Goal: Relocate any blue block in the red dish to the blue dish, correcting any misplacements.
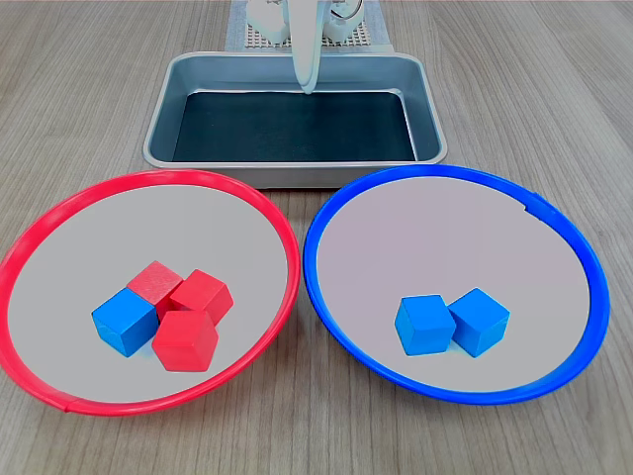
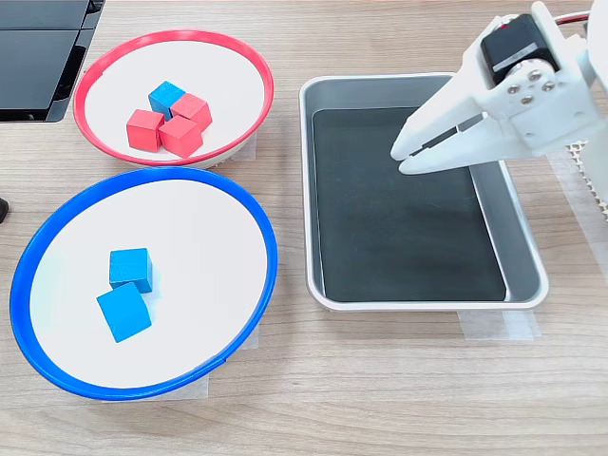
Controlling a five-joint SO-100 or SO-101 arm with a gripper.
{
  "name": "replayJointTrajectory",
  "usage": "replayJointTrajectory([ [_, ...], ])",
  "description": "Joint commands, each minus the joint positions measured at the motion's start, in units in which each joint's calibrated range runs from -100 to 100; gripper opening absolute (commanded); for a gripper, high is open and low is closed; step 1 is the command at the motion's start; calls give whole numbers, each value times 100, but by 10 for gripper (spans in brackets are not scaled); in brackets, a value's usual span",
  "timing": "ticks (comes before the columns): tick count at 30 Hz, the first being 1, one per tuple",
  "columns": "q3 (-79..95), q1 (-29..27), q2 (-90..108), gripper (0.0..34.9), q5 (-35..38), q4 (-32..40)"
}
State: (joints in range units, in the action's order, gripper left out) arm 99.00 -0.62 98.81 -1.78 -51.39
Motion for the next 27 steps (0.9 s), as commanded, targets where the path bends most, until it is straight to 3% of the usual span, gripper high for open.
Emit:
replayJointTrajectory([
  [1,-19,-9,17,3,10,-24],
  [13,-811,-178,-333,3,132,-66],
  [21,-2995,-263,-2661,3,288,66],
  [27,-4752,-573,-4879,3,737,908],
])
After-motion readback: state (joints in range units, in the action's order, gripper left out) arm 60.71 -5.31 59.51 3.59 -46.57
